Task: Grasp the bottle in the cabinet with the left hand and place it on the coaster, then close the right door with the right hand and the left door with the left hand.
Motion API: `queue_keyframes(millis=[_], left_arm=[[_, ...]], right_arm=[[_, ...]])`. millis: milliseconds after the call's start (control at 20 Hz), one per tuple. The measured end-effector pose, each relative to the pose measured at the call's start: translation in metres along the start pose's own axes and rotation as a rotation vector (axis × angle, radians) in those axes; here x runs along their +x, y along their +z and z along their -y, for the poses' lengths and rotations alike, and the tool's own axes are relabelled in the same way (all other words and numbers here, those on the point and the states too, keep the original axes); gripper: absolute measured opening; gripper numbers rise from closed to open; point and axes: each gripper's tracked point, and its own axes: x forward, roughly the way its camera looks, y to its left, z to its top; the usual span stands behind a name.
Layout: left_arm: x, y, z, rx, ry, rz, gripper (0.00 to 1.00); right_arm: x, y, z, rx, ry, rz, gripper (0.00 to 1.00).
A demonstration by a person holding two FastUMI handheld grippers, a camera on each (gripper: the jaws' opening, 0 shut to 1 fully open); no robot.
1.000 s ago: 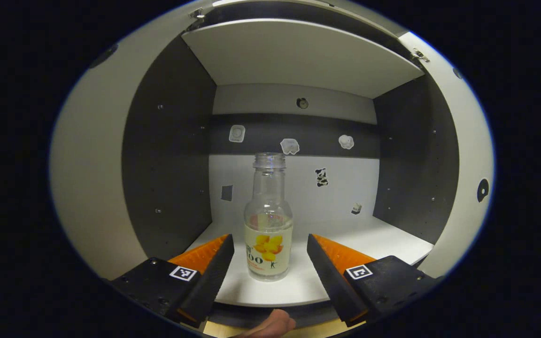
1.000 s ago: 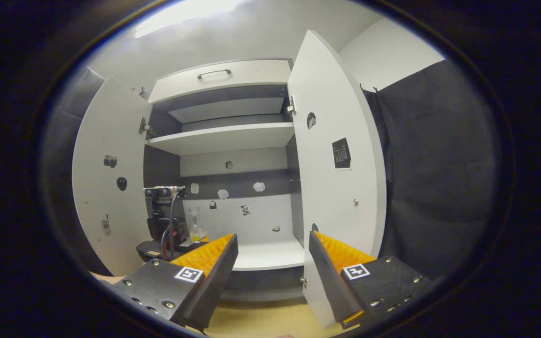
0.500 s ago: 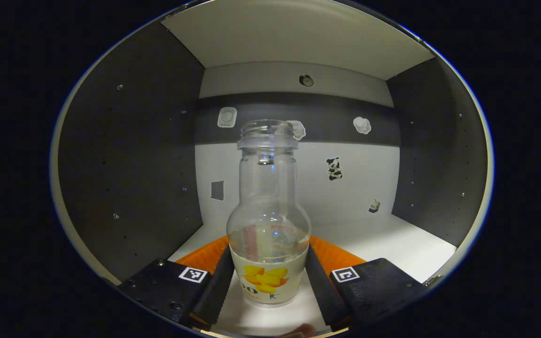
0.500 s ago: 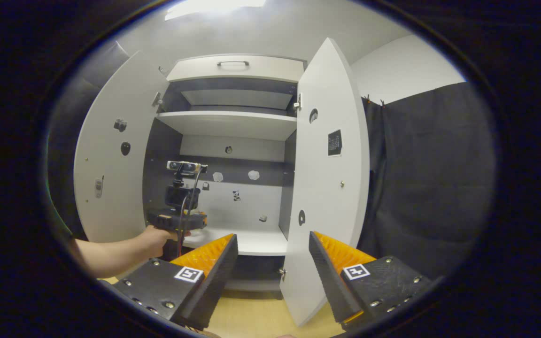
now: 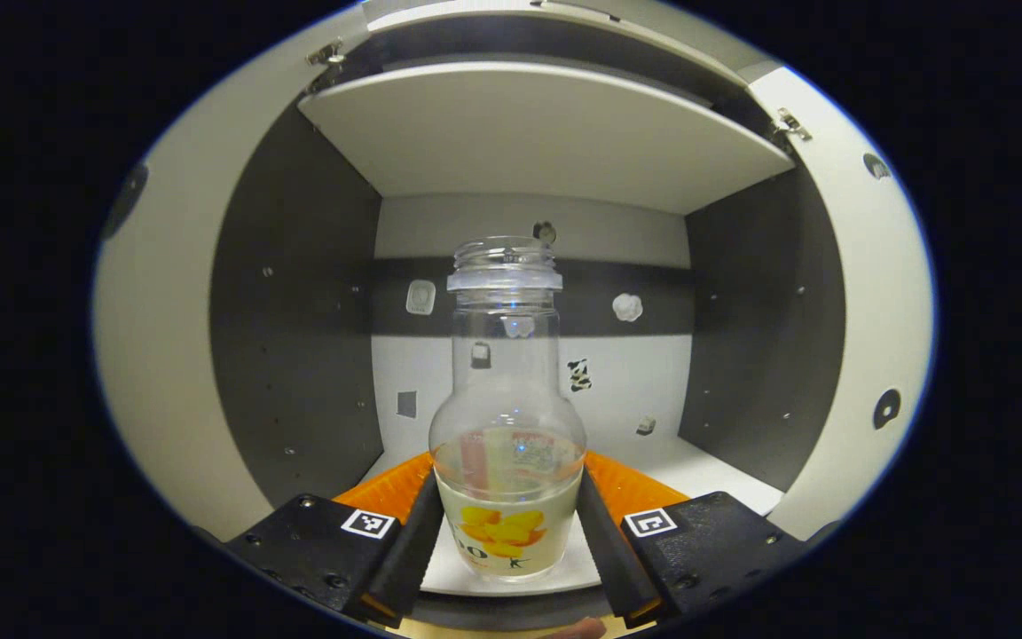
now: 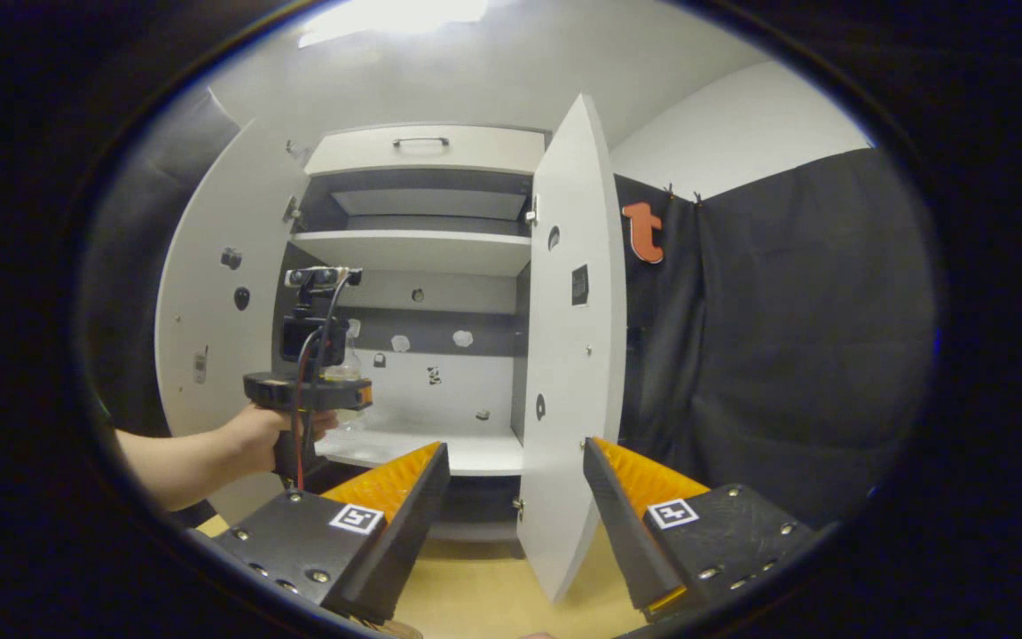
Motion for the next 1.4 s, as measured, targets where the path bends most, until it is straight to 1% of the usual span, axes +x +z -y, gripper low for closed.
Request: queue_keyframes(millis=[150, 300, 350, 400, 500, 600, 650, 750, 800, 850, 900, 950, 1050, 1100, 1150, 1200, 1250, 1300, 1350, 1400], left_arm=[[-0.047, 0.020, 0.001, -0.033, -0.009, -0.003, 0.79], [-0.093, 0.041, -0.006, -0.055, 0.005, 0.016, 0.79], [-0.110, 0.044, -0.005, -0.064, 0.003, 0.014, 0.79], [-0.124, 0.046, -0.004, -0.072, -0.002, 0.003, 0.79], [-0.152, 0.048, -0.005, -0.073, -0.003, -0.015, 0.79], [-0.175, 0.043, -0.004, -0.093, -0.001, -0.016, 0.79], [-0.186, 0.039, -0.003, -0.100, -0.002, -0.016, 0.79], [-0.203, 0.027, -0.008, -0.096, 0.033, 0.023, 0.80], [-0.210, 0.019, -0.006, -0.087, 0.031, 0.062, 0.80], [-0.217, 0.008, 0.001, -0.072, 0.021, 0.096, 0.77], [-0.221, -0.006, 0.003, -0.055, 0.022, 0.113, 0.79], [-0.229, -0.030, 0.011, -0.040, 0.000, 0.091, 0.79], [-0.240, -0.080, 0.033, -0.017, -0.073, 0.015, 0.79], [-0.241, -0.097, 0.039, 0.008, -0.098, 0.017, 0.80], [-0.242, -0.114, 0.044, 0.044, -0.125, 0.011, 0.77], [-0.244, -0.129, 0.051, 0.065, -0.152, 0.013, 0.79], [-0.245, -0.143, 0.058, 0.066, -0.181, 0.017, 0.79], [-0.248, -0.157, 0.065, 0.048, -0.211, 0.017, 0.80], [-0.254, -0.178, 0.073, 0.026, -0.246, -0.011, 0.78], [-0.261, -0.196, 0.079, 0.008, -0.280, -0.032, 0.79]], right_arm=[[-0.025, 0.009, 0.009, 0.017, -0.006, 0.017, 0.93], [-0.057, 0.007, 0.019, 0.046, -0.011, 0.019, 0.93], [-0.067, 0.003, 0.023, 0.050, -0.014, 0.012, 0.89], [-0.077, -0.002, 0.027, 0.051, -0.016, 0.002, 0.93], [-0.098, -0.008, 0.038, 0.053, -0.031, -0.003, 0.93], [-0.114, -0.014, 0.045, 0.076, -0.030, 0.002, 0.93], [-0.120, -0.019, 0.045, 0.092, -0.021, -0.006, 0.90], [-0.129, -0.024, 0.053, 0.098, -0.027, -0.008, 0.90], [-0.131, -0.025, 0.060, 0.095, -0.040, 0.002, 0.89], [-0.134, -0.028, 0.064, 0.094, -0.046, 0.006, 0.93], [-0.136, -0.032, 0.067, 0.099, -0.050, 0.005, 0.93], [-0.137, -0.036, 0.072, 0.106, -0.059, 0.003, 0.93], [-0.135, -0.043, 0.079, 0.121, -0.082, -0.005, 0.93], [-0.134, -0.046, 0.081, 0.117, -0.088, 0.000, 0.93], [-0.132, -0.049, 0.084, 0.103, -0.095, 0.012, 0.93], [-0.129, -0.054, 0.087, 0.095, -0.101, 0.015, 0.93], [-0.129, -0.064, 0.085, 0.091, -0.095, 0.009, 0.93], [-0.128, -0.071, 0.083, 0.094, -0.086, 0.004, 0.93], [-0.125, -0.078, 0.081, 0.104, -0.083, -0.003, 0.93], [-0.122, -0.086, 0.080, 0.115, -0.089, -0.014, 0.93]])
